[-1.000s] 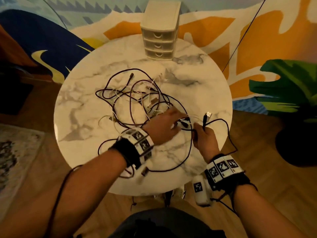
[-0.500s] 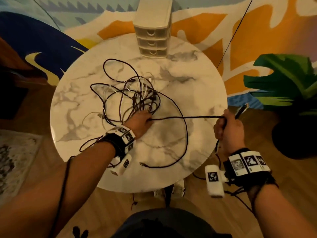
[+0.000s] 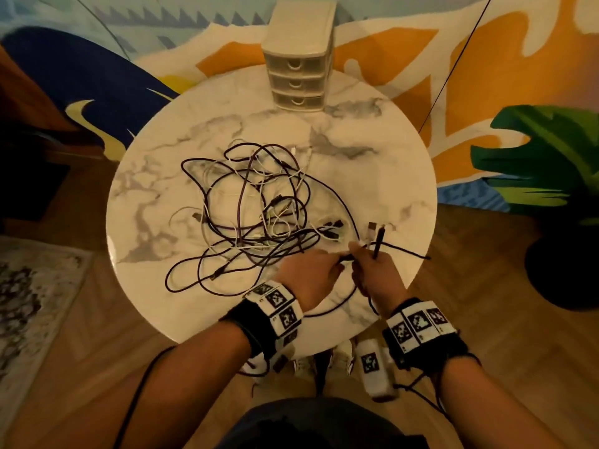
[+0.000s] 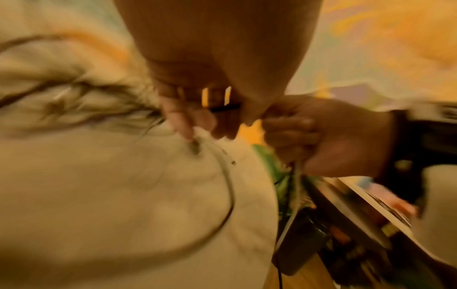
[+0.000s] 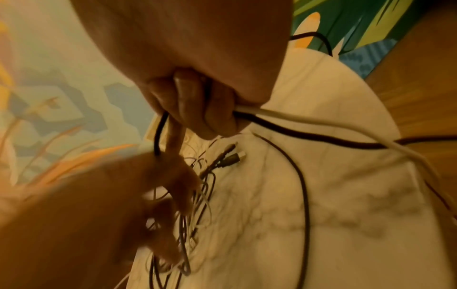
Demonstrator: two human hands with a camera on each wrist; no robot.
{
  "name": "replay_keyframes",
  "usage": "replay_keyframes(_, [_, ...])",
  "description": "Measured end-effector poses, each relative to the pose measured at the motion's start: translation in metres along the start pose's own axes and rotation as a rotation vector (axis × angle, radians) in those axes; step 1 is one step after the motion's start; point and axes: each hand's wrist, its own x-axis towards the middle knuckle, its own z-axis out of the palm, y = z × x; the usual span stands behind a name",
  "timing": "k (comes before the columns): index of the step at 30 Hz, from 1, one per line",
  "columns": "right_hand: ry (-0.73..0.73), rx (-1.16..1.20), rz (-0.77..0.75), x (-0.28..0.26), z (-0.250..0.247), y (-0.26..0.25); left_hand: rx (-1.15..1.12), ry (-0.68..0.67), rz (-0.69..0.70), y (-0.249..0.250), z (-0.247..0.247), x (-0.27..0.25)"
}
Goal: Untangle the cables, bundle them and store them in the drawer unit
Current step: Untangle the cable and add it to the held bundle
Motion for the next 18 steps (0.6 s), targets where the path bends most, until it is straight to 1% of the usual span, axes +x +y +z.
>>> replay_keyframes(2, [-0.002,0.003,-0.036,-0.002,-0.007,-0.01,-0.182,-0.078,-0.057,-0.019,0.012,-0.005])
replay_keyframes(4, [0.045,0.076,-0.083,0.0,-0.019,-0.024,-0.215,-0.146,-0.111,-0.046,0.013,-0.004])
replay_keyframes(5, [0.098,0.133,-0.088,0.004,-0.027,-0.03,-0.215,-0.131,-0.115,-0.058,0.008,-0.002])
replay_keyframes(6, [0.162,0.19,-0.094,0.007,-0.034,-0.035,-0.218,-0.064,-0.11,-0.068,0.0,0.001])
replay_keyframes(8, [0.267,0.261,-0.12,0.012,-0.044,-0.043,-0.235,0.172,-0.107,-0.077,-0.017,0.009])
replay_keyframes(9, [0.294,0.25,-0.153,0.013,-0.047,-0.044,-0.237,0.279,-0.118,-0.079,-0.022,0.012])
replay_keyframes(10, [0.303,0.212,-0.187,0.012,-0.047,-0.042,-0.239,0.327,-0.155,-0.08,-0.022,0.013])
replay_keyframes(11, [0.305,0.166,-0.204,0.01,-0.046,-0.039,-0.238,0.3,-0.204,-0.082,-0.018,0.012])
replay_keyframes(12, [0.313,0.127,-0.202,0.008,-0.045,-0.037,-0.222,0.199,-0.259,-0.085,-0.012,0.01])
replay_keyframes(13, [0.31,0.113,-0.18,0.006,-0.044,-0.032,-0.186,0.065,-0.306,-0.087,-0.005,0.007])
replay_keyframes(14, [0.275,0.124,-0.166,0.003,-0.043,-0.028,-0.138,-0.035,-0.34,-0.088,-0.001,0.005])
replay_keyframes(15, [0.203,0.157,-0.156,0.0,-0.042,-0.024,-0.094,-0.073,-0.361,-0.088,-0.002,0.004])
replay_keyframes(16, [0.111,0.194,-0.143,-0.003,-0.041,-0.021,-0.063,-0.071,-0.367,-0.087,-0.006,0.003])
replay_keyframes(18, [-0.084,0.244,-0.092,-0.013,-0.036,-0.021,-0.029,0.014,-0.319,-0.075,-0.019,0.001])
